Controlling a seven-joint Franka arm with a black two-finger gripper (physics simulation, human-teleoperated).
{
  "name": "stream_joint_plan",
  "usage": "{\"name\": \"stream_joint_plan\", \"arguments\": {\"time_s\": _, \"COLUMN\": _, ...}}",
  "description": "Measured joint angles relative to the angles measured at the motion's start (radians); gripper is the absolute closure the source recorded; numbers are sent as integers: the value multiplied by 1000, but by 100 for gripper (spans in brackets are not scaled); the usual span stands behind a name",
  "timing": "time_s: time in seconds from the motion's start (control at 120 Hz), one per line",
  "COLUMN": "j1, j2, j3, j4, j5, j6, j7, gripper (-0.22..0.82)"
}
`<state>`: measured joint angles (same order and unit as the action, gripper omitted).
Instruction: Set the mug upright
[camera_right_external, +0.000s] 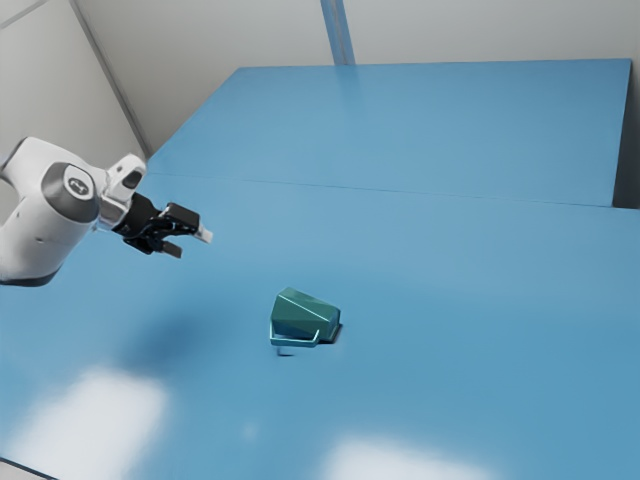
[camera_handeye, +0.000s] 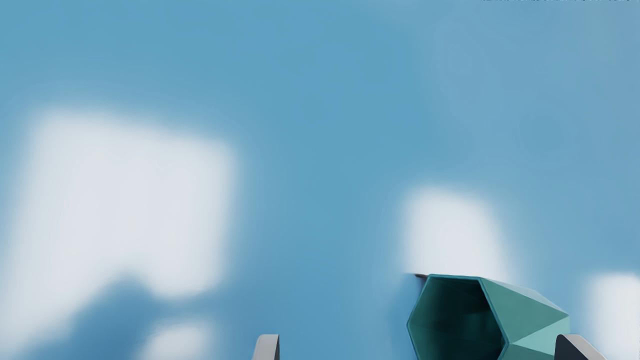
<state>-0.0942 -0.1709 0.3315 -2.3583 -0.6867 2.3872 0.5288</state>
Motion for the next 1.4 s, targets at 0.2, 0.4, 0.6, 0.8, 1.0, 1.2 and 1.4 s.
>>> {"name": "stream_joint_plan", "arguments": {"time_s": 0.2, "j1": -2, "j2": 41, "j3": -5, "j4": -27, "j5": -100, "j6": 47, "j7": 195, "gripper": 0}}
{"name": "stream_joint_plan", "arguments": {"time_s": 0.4, "j1": -3, "j2": 99, "j3": -41, "j4": -27, "j5": -194, "j6": 77, "j7": 340, "gripper": 1}}
{"name": "stream_joint_plan", "arguments": {"time_s": 0.6, "j1": -78, "j2": 136, "j3": -58, "j4": -28, "j5": -314, "j6": 126, "j7": 444, "gripper": 1}}
{"name": "stream_joint_plan", "arguments": {"time_s": 0.8, "j1": -108, "j2": 93, "j3": -59, "j4": -116, "j5": -366, "j6": 153, "j7": 519, "gripper": 1}}
{"name": "stream_joint_plan", "arguments": {"time_s": 1.0, "j1": -87, "j2": 66, "j3": -60, "j4": -164, "j5": -382, "j6": 168, "j7": 572, "gripper": 1}}
{"name": "stream_joint_plan", "arguments": {"time_s": 1.2, "j1": -140, "j2": 85, "j3": -60, "j4": -163, "j5": -419, "j6": 187, "j7": 610, "gripper": 1}}
{"name": "stream_joint_plan", "arguments": {"time_s": 1.4, "j1": -192, "j2": 99, "j3": -72, "j4": -164, "j5": -475, "j6": 208, "j7": 637, "gripper": 1}}
